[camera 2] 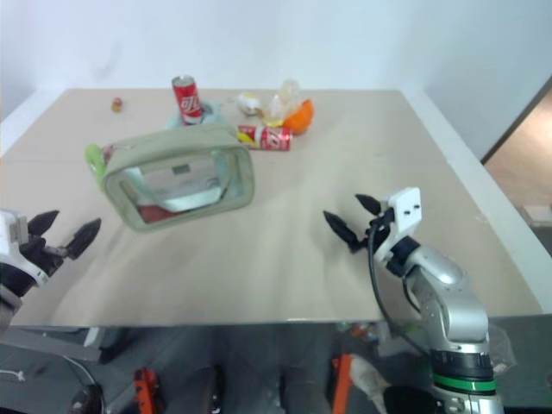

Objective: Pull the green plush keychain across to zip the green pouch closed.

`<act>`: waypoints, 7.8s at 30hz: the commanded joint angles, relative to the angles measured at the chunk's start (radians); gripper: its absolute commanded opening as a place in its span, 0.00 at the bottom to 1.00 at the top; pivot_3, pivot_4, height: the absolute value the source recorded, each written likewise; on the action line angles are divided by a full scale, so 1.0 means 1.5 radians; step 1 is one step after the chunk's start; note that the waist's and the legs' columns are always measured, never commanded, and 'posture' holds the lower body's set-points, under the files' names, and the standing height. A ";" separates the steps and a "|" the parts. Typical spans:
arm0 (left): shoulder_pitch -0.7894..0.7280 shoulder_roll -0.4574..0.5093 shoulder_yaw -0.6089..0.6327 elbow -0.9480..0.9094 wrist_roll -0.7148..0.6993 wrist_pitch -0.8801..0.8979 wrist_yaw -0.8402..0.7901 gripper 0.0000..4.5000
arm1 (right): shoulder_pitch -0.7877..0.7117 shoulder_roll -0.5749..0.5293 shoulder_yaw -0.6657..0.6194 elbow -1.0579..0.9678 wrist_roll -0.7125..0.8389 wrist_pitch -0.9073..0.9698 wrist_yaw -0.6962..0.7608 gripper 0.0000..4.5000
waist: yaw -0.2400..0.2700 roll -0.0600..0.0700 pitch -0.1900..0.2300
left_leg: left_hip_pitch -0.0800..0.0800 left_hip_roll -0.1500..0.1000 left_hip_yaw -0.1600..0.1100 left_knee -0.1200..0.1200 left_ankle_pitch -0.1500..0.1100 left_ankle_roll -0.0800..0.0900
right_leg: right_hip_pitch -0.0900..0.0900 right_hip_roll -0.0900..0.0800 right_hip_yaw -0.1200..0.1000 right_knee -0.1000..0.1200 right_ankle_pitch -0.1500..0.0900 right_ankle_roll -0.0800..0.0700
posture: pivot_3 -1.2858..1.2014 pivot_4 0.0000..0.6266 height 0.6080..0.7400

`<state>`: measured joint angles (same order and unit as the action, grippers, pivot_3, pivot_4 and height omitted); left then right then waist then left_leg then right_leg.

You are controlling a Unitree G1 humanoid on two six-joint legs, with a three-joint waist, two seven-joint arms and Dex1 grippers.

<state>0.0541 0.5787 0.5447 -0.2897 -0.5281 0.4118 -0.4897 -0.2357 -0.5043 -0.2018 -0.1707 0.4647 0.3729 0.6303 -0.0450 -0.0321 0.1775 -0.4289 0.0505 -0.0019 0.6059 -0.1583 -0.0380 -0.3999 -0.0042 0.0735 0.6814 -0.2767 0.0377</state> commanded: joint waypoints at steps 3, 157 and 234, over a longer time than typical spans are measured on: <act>0.000 0.000 0.008 -0.017 -0.006 -0.007 0.003 0.99 | -0.017 -0.010 -0.005 -0.007 -0.004 -0.016 0.007 1.00 | 0.000 0.000 0.000 | 0.000 0.000 0.000 0.000 0.000 0.000 | 0.000 0.000 0.000 0.000 0.000 0.000 | 0.52 0.24 1.00; -0.602 0.038 -0.261 0.340 -0.017 -0.028 -0.401 0.01 | -0.171 -0.080 0.089 -0.001 -0.012 -0.056 0.231 0.00 | 0.000 0.000 0.000 | -0.005 0.006 -0.002 0.003 0.001 -0.002 | -0.004 0.008 -0.001 0.001 0.004 -0.003 | 0.52 0.24 1.00; -0.310 -0.019 -0.215 0.051 -0.055 0.098 -0.174 0.00 | -0.274 -0.073 0.055 -0.059 0.095 0.061 0.169 0.94 | -0.001 0.001 0.001 | -0.001 0.009 0.000 0.003 0.003 -0.003 | -0.002 0.010 0.001 0.001 0.006 -0.004 | 0.52 0.24 1.00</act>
<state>-0.4055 0.5547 0.2236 -0.1608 -0.5916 0.5546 -0.7651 -0.6024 -0.6250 -0.0776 -0.1661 0.5377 0.4138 0.9371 -0.0463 -0.0301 0.1797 -0.4305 0.0634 -0.0026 0.6104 -0.1542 -0.0423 -0.4035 0.0113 0.0753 0.6836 -0.2673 0.0317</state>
